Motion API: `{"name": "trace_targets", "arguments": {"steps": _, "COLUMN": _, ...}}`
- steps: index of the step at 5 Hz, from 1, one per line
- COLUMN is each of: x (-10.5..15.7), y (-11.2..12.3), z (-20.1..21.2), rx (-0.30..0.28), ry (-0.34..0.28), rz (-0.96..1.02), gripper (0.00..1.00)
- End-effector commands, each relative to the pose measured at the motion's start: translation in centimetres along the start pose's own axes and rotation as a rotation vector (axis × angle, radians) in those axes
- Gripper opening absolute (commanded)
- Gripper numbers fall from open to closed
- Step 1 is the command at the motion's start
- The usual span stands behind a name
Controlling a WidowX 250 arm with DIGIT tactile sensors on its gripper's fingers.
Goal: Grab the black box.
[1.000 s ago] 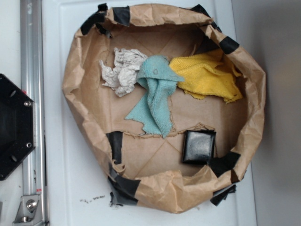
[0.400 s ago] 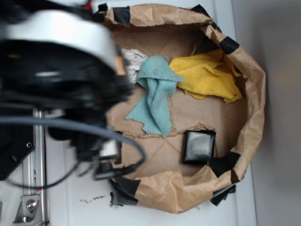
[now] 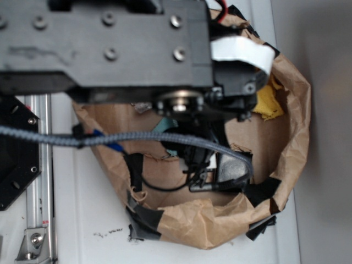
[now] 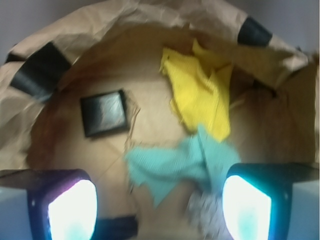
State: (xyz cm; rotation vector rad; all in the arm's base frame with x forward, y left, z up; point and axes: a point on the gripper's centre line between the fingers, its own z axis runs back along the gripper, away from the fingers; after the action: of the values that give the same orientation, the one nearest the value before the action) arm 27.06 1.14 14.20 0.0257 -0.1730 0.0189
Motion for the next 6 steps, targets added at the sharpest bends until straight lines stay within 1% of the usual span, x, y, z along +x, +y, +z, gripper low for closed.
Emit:
{"name": "trace_targets", "arguments": {"steps": 1, "x": 1.5, "y": -1.4, "z": -3.3, "rx": 0.073, "ry": -0.012, "rz": -0.100, "gripper": 1.00}}
{"name": "trace_targets", "arguments": {"steps": 2, "x": 1.7, "y": -2.5, "z": -4.0, "rx": -0.043, "ry": -0.076, "rz": -0.126, "gripper": 1.00}}
{"name": "trace_targets", "arguments": {"steps": 3, "x": 2.5, "y": -4.5, "z": -5.3, "rx": -0.003, "ry": -0.052, "rz": -0.149, "gripper": 1.00}}
{"name": "trace_targets", "arguments": {"steps": 4, "x": 2.7, "y": -6.3, "z": -7.7, "rx": 0.057, "ry": -0.015, "rz": -0.188, "gripper": 1.00}}
{"name": "trace_targets", "arguments": {"steps": 5, "x": 3.0, "y": -7.7, "z": -9.0, "rx": 0.017, "ry": -0.015, "rz": -0.233, "gripper": 1.00}}
{"name": "trace_targets", "arguments": {"steps": 6, "x": 3.1, "y": -9.0, "z": -9.5, "rx": -0.050, "ry": -0.008, "rz": -0.264, "gripper": 1.00}}
